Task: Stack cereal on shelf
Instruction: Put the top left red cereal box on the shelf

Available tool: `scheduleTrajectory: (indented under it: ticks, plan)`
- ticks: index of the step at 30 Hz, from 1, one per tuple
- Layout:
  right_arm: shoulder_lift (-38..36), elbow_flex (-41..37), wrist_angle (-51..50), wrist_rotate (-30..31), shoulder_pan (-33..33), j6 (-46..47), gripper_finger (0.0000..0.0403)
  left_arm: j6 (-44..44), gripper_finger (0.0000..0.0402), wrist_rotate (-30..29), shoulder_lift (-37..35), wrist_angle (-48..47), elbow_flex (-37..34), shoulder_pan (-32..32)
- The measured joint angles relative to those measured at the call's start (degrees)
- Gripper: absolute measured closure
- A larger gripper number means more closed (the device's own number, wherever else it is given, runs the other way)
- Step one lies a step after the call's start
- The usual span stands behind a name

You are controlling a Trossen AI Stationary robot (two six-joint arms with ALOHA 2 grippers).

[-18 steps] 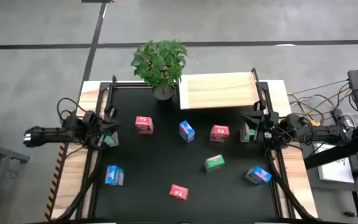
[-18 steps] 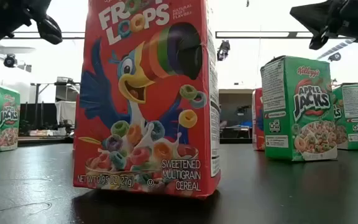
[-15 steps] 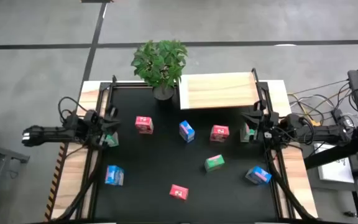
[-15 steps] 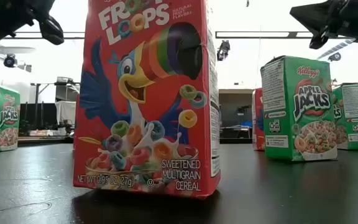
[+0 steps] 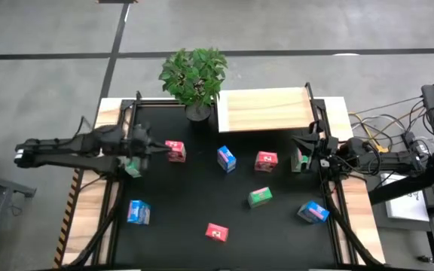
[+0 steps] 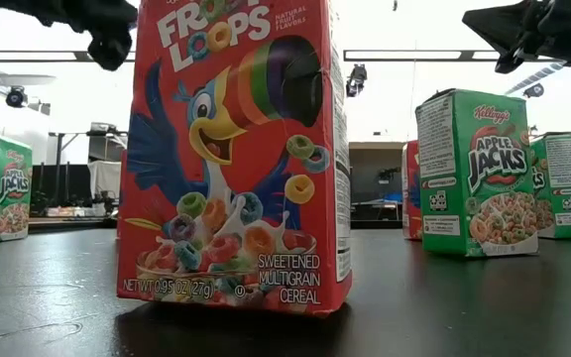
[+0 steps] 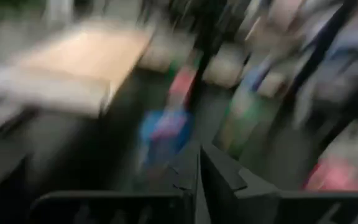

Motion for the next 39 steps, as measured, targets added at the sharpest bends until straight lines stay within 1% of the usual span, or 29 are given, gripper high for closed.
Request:
scheduleTrajectory:
  ticks: [1, 3, 5, 6, 8, 10, 14, 16, 18, 21, 26, 28, 32, 36, 39]
  plan:
    - [0.0, -0.01, -0.01, -0.01, 0.0, -0.13, 0.0394, 0.11, 0.0393, -1.18, 2.44, -5.58, 2.35, 0.15]
    - [-0.02, 0.0, -0.01, -0.01, 0.0, -0.26, 0.0394, -0.13, 0.0377, -1.65, 7.11, -15.24, 6.78, 0.71]
    - [-0.02, -0.01, -0.01, 0.01, 0.0, -0.54, 0.0394, -0.25, 0.0354, -1.61, 11.25, -22.35, 10.15, 1.05]
    - [-0.02, -0.01, -0.01, 0.01, 0.0, -0.77, 0.0394, 0.14, 0.0338, -1.65, 13.02, -24.07, 11.51, 1.1]
    - [-0.02, 0.0, -0.03, 0.01, 0.0, -0.82, 0.0394, 2.11, 0.0305, -1.87, 15.89, -25.59, 13.75, 1.1]
    - [-0.02, -0.01, -0.04, 0.01, 0.0, -0.84, 0.0394, 5.2, 0.0268, -3.53, 18.08, -26.46, 15.07, 1.08]
    - [-0.02, -0.01, -0.04, 0.01, 0.0, -0.84, 0.0394, 11.91, 0.0194, -11.56, 20.97, -26.85, 15.99, 1.34]
    - [-0.02, -0.01, -0.06, 0.01, 0.0, -0.84, 0.0394, 14.65, 0.0165, -12.06, 22.03, -27.13, 15.87, 2.09]
    - [-0.02, 0.0, -0.07, 0.01, 0.0, -0.82, 0.0394, 15.6, 0.0149, -12.04, 23.14, -27.07, 15.76, 2.89]
    - [0.0, -0.01, -0.19, 0.01, 0.0, -0.82, 0.0394, 16.89, 0.0145, -11.78, 24.56, -26.96, 15.43, 3.91]
    - [0.0, -0.01, -0.5, 0.01, 0.0, -0.78, 0.0394, 18.37, 0.016, -7.44, 26.05, -25.76, 14.33, 6.19]
    - [0.0, -0.01, -0.52, 0.01, 0.0, -0.68, 0.0394, 19.05, 0.0165, -6.85, 26.23, -25.0, 13.26, 7.39]
    - [0.0, -0.01, -0.54, 0.01, 0.0, -0.64, 0.0394, 20.12, 0.0168, -3.07, 26.16, -22.08, 10.17, 10.18]
    - [0.0, -0.01, -0.56, 0.01, 0.0, -0.55, 0.0394, 21.51, 0.0169, -3.01, 26.01, -18.38, 7.27, 11.93]
    - [0.0, -0.01, -0.56, 0.01, 0.0, -0.55, 0.0394, 22.15, 0.0169, -3.01, 26.06, -17.38, 6.22, 12.53]
